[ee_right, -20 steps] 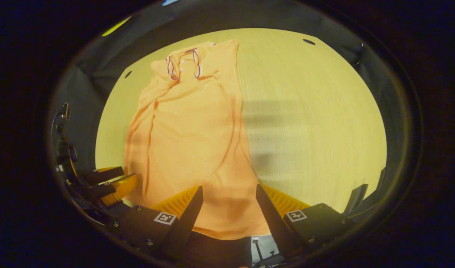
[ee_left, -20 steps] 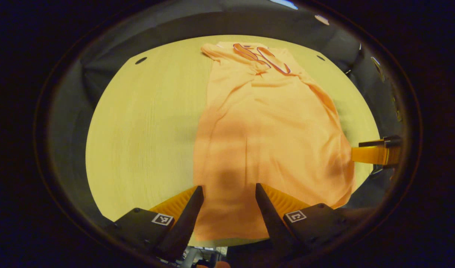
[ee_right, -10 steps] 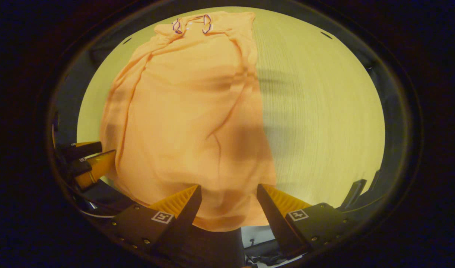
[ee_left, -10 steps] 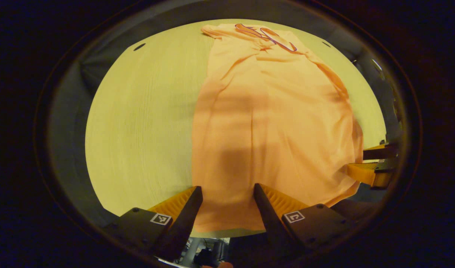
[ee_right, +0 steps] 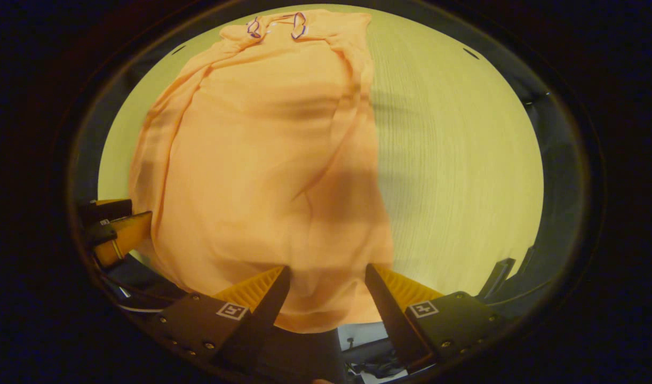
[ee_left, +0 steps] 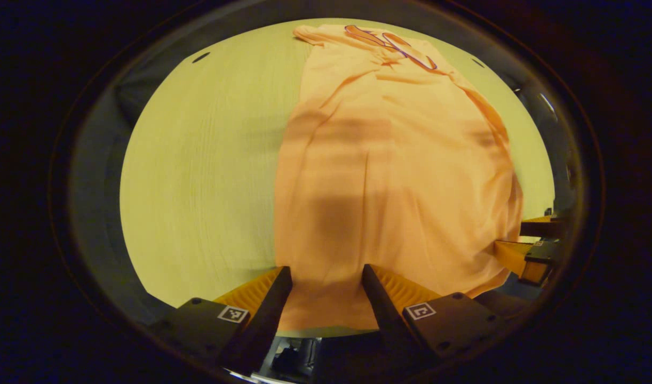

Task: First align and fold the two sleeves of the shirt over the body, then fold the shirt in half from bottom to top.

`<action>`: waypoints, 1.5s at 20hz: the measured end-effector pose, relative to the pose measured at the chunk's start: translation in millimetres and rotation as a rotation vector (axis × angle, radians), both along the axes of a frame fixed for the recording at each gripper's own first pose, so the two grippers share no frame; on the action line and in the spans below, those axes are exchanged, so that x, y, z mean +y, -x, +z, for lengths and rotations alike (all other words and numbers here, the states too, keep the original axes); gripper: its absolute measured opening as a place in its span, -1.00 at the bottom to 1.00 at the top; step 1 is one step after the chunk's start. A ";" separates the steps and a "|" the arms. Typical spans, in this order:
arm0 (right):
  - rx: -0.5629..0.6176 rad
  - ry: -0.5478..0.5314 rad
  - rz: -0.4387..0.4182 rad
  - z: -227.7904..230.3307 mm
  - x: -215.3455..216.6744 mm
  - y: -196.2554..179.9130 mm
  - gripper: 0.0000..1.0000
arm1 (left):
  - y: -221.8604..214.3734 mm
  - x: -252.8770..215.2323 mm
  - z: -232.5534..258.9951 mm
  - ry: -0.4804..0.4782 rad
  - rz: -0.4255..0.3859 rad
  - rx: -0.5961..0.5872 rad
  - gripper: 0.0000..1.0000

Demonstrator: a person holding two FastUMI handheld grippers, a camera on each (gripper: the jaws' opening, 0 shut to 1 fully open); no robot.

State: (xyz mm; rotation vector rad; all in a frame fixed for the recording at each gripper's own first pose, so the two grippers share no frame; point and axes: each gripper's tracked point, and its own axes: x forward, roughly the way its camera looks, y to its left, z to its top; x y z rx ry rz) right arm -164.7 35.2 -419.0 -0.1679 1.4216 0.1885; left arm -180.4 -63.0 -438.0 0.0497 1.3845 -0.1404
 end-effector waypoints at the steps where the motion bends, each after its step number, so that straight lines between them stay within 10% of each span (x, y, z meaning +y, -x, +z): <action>1: 0.002 0.002 -0.002 -0.8 0.7 -0.4 0.87 | -2.3 -0.6 0.6 0.001 0.010 -0.005 0.72; 4: -0.001 -0.003 -0.026 0.4 4.2 -2.0 0.49 | -8.5 -2.7 3.2 -0.010 0.023 -0.024 0.02; 5: -0.008 -0.003 -0.036 0.3 6.6 -3.6 0.29 | -8.9 -4.2 1.9 -0.018 0.030 -0.031 -0.54; 9: -0.027 0.041 -0.017 1.7 13.0 -6.1 -0.87 | -9.7 -5.5 2.5 -0.034 -0.019 -0.055 -0.82; 19: -0.032 -0.033 -0.083 17.2 16.6 -15.2 -1.00 | -23.3 -7.8 14.1 0.034 0.062 -0.030 -0.81; 30: -0.264 -0.111 -0.075 113.5 25.6 -153.8 -1.00 | -155.6 -5.8 94.5 0.077 0.125 -0.216 -0.81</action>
